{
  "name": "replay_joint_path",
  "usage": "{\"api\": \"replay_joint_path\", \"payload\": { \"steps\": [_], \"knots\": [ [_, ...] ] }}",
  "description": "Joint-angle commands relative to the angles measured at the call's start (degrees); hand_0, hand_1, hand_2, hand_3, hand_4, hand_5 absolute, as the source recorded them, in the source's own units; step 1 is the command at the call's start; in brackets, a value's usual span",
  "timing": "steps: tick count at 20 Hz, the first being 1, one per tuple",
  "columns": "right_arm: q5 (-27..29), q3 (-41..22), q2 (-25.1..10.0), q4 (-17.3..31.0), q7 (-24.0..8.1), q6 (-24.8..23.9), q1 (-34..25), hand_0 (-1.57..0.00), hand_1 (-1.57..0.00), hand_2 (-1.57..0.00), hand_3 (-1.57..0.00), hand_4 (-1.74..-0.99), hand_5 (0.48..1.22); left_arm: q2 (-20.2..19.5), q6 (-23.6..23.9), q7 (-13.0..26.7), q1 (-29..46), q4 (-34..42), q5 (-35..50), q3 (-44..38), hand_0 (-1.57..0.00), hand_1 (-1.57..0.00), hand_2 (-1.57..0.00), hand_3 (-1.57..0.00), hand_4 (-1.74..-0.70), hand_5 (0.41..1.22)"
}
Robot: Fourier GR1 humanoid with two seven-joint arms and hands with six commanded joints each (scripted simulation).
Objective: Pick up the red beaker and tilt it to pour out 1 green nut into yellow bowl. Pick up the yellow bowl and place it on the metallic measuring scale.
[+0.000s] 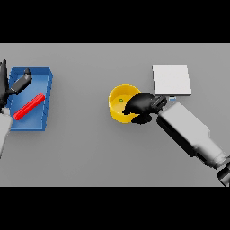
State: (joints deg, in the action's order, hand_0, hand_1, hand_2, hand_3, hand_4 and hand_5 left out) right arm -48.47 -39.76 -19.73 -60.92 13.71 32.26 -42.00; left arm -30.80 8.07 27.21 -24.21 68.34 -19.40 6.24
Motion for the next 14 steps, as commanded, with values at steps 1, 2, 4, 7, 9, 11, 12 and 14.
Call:
{"api": "replay_joint_path", "payload": {
  "steps": [1, 2, 4, 7, 9, 11, 12, 14],
  "knots": [
    [0.06, -0.04, 0.09, -0.44, -1.18, 0.46, 0.11, -1.33, -1.33, -1.20, -1.12, -1.647, 1.157, -0.44, -0.20, -0.11, -0.28, -0.58, 0.05, -0.27, 0.00, 0.00, 0.00, 0.00, -0.75, 0.695],
    [0.28, -0.05, 0.20, -0.52, -1.78, 0.58, 0.11, -1.38, -1.38, -1.23, -1.21, -1.666, 1.170, -0.57, -0.34, -0.05, -0.65, -0.79, -0.04, -0.24, 0.00, 0.00, 0.00, 0.00, -0.75, 0.692],
    [0.51, -0.20, -0.01, -0.95, -2.10, 0.21, 0.24, -1.45, -1.45, -1.27, -1.32, -1.693, 1.188, -0.03, -0.22, -0.07, -0.52, -0.50, -0.30, 0.29, 0.00, 0.00, 0.00, 0.00, -0.74, 0.690],
    [1.16, -0.06, -0.52, -0.65, -0.69, -0.67, -0.06, -1.51, -1.51, -1.29, -1.39, -1.716, 1.204, 0.11, -0.33, 0.35, -0.74, -0.96, -0.58, 0.58, 0.00, 0.00, 0.00, 0.00, -0.73, 0.686],
    [1.41, -0.04, -1.52, -2.81, -1.17, -0.10, 0.49, -1.53, -1.53, -1.31, -1.40, -1.725, 1.210, -0.55, -0.55, 0.18, -0.22, -0.53, -0.16, 0.04, 0.00, 0.00, 0.00, 0.00, -0.73, 0.685],
    [2.14, 0.90, -1.62, -4.12, -2.73, 0.46, -0.30, -1.55, -1.55, -1.36, -1.34, -1.731, 1.214, -0.61, -0.57, 0.23, -0.96, -0.81, -0.21, -0.02, 0.00, 0.00, 0.00, 0.00, -0.73, 0.690],
    [2.25, 1.11, -1.66, -4.48, -3.69, 0.74, -0.39, -1.55, -1.55, -1.37, -1.31, -1.733, 1.215, -0.82, -0.60, -0.36, -0.69, -0.65, -0.12, -0.11, 0.00, 0.00, 0.00, 0.00, -0.73, 0.691],
    [3.35, 2.16, -3.41, -7.42, -4.46, 2.46, -0.62, -1.56, -1.56, -1.40, -1.27, -1.736, 1.217, -0.61, -0.78, 0.08, -1.09, -0.15, -0.30, 0.24, 0.00, 0.00, 0.00, 0.00, -0.74, 0.690]
  ]
}}
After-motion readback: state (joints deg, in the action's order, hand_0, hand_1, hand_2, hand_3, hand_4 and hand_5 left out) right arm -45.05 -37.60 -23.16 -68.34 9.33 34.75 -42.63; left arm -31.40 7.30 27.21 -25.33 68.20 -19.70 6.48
